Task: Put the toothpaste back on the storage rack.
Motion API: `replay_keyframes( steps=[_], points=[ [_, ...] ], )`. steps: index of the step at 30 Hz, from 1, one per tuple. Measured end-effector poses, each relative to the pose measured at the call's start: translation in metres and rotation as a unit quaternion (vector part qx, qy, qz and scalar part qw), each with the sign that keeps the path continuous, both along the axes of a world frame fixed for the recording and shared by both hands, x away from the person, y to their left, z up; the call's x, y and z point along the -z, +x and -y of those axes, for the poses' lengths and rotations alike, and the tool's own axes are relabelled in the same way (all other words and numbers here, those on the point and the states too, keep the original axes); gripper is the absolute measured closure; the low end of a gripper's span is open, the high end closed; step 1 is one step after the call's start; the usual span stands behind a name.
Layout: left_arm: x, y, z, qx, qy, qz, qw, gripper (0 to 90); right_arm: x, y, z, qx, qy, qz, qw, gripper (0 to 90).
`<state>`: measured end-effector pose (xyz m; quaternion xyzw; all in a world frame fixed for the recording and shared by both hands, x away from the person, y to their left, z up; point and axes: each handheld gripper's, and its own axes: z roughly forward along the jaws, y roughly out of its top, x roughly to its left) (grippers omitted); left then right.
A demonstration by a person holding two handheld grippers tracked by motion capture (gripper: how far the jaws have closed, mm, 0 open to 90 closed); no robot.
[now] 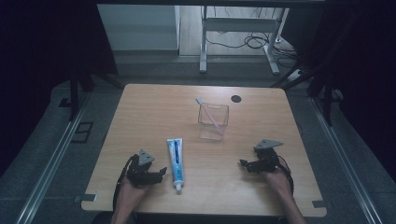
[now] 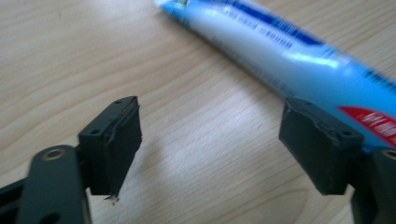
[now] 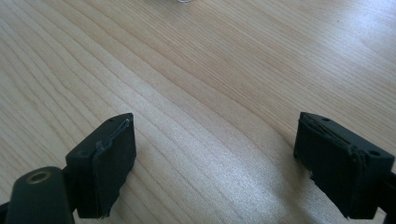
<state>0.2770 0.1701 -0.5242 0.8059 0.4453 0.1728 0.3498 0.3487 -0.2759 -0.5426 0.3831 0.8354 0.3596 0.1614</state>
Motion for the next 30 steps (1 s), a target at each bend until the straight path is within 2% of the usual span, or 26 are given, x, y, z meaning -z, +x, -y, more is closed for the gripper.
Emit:
replay_keyframes(
  steps=[6,10,14,20,27,30],
  points=[
    [-0.009,0.004,0.003,0.013,-0.029,-0.007,0.9995,24.3,0.000,-0.001,0.002,-0.005,-0.002,0.002,1.0000,12.6],
    [-0.015,0.005,0.011,0.025,-0.027,-0.006,0.9993,27.4,0.000,-0.001,0.002,-0.005,-0.001,0.000,1.0000,12.1],
    [-0.023,0.008,0.021,0.039,-0.039,-0.005,0.9984,32.5,0.001,0.001,0.002,0.013,-0.008,-0.007,0.9999,3.4],
    [-0.033,0.014,0.040,0.069,-0.048,-0.018,0.9963,43.1,0.001,0.001,0.001,0.019,-0.011,-0.012,0.9997,0.5],
    [-0.033,0.017,0.066,0.115,-0.032,-0.035,0.9923,55.8,0.001,0.001,0.001,0.023,-0.013,-0.013,0.9996,0.0],
    [-0.028,0.017,0.075,0.135,-0.021,-0.049,0.9894,63.0,0.002,0.001,0.000,0.024,-0.013,-0.013,0.9995,0.0]
  ],
)
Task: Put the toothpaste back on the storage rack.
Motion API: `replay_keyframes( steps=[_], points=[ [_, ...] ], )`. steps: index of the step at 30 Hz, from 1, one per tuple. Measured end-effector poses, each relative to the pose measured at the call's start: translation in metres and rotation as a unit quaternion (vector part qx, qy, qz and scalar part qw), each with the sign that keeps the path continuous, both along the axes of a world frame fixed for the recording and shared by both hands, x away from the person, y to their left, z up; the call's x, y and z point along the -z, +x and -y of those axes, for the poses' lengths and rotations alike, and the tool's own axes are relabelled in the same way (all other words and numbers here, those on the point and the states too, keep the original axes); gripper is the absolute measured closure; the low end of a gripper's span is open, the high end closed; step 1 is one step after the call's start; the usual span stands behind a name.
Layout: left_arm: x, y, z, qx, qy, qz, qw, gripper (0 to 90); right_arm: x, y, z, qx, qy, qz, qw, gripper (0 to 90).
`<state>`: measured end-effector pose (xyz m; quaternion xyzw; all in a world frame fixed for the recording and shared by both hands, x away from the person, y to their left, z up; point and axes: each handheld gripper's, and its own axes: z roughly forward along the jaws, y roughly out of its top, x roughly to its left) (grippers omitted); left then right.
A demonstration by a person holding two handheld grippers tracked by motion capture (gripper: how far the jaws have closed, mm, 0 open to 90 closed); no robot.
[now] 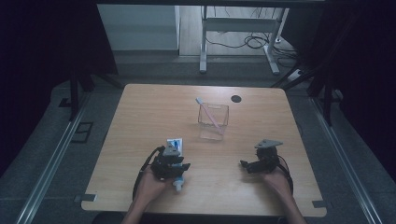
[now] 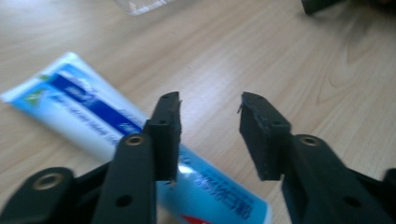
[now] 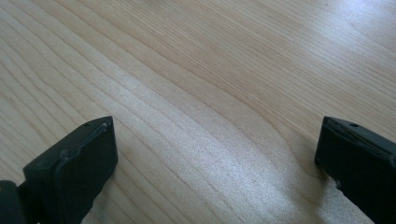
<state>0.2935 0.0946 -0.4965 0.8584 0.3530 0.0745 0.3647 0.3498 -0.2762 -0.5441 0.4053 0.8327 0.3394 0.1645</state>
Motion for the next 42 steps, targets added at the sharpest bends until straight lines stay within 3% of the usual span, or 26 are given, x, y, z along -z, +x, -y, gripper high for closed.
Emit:
replay_keyframes(
  steps=[9,14,15,17,31,42],
  points=[
    [0.008,-0.009,0.012,0.029,0.008,-0.028,0.9992,81.6,0.000,0.000,0.000,-0.001,0.000,0.000,1.0000,0.0],
    [0.013,-0.012,0.010,0.018,0.035,-0.036,0.9986,84.3,0.000,0.000,0.000,-0.001,0.000,0.000,1.0000,0.0],
    [0.014,-0.012,0.008,0.016,0.029,-0.039,0.9987,85.5,0.000,0.000,0.000,-0.001,0.000,0.000,1.0000,0.0],
    [0.013,-0.013,0.004,0.010,0.024,-0.045,0.9987,85.8,0.000,0.000,0.000,-0.001,0.000,0.000,1.0000,0.0],
    [0.010,-0.013,-0.019,0.013,0.061,-0.032,0.9975,81.4,0.000,-0.001,0.000,0.001,0.000,0.000,1.0000,0.0],
    [0.014,-0.009,-0.044,-0.011,0.082,-0.033,0.9960,81.1,0.000,-0.001,0.000,0.001,0.000,-0.001,1.0000,0.0]
  ],
)
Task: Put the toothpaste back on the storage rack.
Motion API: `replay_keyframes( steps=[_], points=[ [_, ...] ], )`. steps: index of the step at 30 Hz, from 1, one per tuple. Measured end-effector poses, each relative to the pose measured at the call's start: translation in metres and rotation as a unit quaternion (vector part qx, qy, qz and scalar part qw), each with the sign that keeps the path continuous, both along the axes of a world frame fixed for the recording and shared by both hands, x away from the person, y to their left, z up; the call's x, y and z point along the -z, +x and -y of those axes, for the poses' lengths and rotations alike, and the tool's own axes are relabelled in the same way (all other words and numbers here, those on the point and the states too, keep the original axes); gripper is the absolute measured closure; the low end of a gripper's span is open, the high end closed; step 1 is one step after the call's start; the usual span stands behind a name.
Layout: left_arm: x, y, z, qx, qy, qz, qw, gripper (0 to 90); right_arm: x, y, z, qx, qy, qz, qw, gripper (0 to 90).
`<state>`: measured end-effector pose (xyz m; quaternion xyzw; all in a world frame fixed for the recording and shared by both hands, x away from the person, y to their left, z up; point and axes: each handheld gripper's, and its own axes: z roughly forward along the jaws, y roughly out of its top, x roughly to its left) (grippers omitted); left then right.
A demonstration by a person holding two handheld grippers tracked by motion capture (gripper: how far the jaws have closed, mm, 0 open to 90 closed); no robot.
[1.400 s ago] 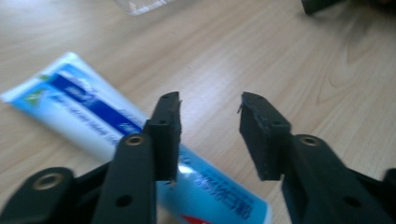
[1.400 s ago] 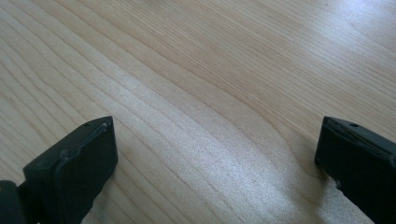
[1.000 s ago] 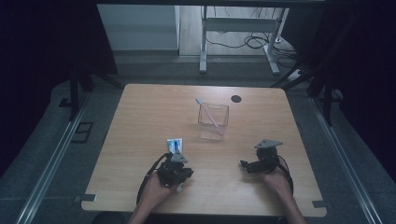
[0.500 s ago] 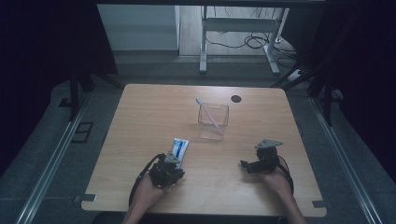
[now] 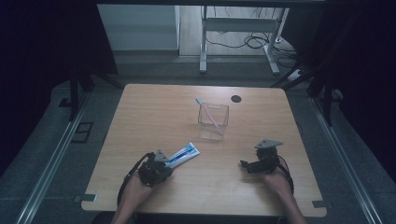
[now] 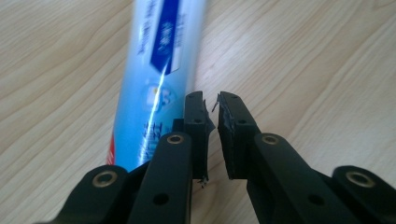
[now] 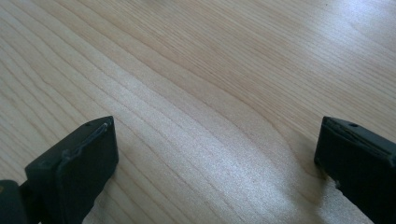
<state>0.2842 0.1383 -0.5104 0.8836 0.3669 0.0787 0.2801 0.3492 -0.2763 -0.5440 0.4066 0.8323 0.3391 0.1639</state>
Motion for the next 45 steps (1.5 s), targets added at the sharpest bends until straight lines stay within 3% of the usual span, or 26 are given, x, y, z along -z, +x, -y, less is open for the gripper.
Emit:
replay_keyframes(
  steps=[8,13,18,22,26,32,45],
  points=[
    [-0.009,0.003,0.001,0.013,-0.009,0.007,0.9998,70.6,0.000,0.000,0.000,0.000,0.000,0.000,1.0000,0.0],
    [-0.023,0.008,0.002,0.011,0.007,0.040,0.9991,58.2,0.000,0.000,0.000,0.000,0.000,0.000,1.0000,0.0],
    [-0.026,0.021,-0.001,0.011,0.017,0.015,0.9997,48.3,0.000,0.000,0.000,0.000,0.000,0.000,1.0000,0.0],
    [-0.023,0.030,-0.003,0.009,0.004,-0.008,0.9999,44.2,0.000,0.000,0.000,0.000,0.000,0.000,1.0000,0.0],
    [-0.019,0.037,0.001,0.013,0.013,-0.029,0.9994,38.1,0.000,0.000,0.000,0.000,0.000,0.000,1.0000,0.0],
    [-0.016,0.049,0.011,0.023,0.031,-0.051,0.9980,37.3,0.000,0.000,0.000,-0.001,0.000,0.001,1.0000,0.0],
    [-0.014,0.070,0.037,0.045,0.093,-0.089,0.9906,41.6,0.000,0.000,0.000,-0.001,0.000,0.001,1.0000,0.0]
  ],
)
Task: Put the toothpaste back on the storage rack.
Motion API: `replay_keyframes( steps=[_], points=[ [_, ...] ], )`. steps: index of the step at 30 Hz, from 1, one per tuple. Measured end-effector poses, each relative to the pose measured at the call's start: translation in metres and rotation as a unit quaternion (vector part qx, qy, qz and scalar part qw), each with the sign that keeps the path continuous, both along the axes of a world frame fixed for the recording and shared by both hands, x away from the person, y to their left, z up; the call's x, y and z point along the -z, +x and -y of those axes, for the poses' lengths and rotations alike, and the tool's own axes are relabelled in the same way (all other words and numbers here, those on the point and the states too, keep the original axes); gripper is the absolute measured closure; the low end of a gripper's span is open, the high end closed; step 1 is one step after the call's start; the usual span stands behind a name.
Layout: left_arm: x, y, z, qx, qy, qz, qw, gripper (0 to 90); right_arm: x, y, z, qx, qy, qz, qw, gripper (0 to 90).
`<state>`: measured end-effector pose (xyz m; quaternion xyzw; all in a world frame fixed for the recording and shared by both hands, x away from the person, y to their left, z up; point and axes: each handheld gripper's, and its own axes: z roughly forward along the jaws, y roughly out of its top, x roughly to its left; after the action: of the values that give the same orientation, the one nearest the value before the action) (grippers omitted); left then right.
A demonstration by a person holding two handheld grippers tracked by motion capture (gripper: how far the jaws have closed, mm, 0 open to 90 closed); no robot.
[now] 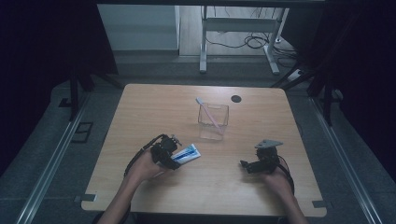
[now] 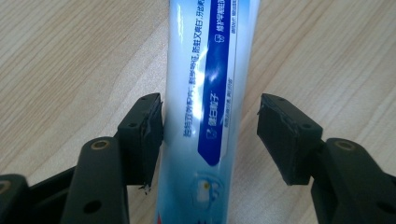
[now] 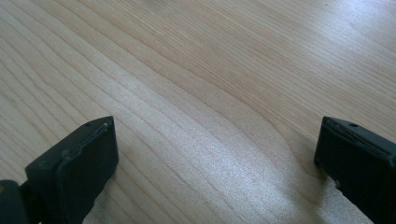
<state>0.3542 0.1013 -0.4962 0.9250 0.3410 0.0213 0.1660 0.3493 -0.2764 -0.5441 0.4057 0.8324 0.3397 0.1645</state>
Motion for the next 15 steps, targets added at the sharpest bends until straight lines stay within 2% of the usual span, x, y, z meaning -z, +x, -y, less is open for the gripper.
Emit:
replay_keyframes(
  steps=[6,11,15],
  points=[
    [0.004,0.008,0.008,0.013,0.031,-0.011,0.9994,44.7,0.000,0.000,0.000,0.000,0.000,0.000,1.0000,0.0],
    [0.007,0.015,0.013,0.019,0.040,-0.030,0.9986,45.0,0.000,0.000,0.000,0.000,0.000,0.000,1.0000,0.0],
    [0.006,0.017,0.017,0.028,0.052,-0.033,0.9977,47.9,0.000,0.000,0.000,0.000,0.000,0.000,1.0000,0.0]
  ],
)
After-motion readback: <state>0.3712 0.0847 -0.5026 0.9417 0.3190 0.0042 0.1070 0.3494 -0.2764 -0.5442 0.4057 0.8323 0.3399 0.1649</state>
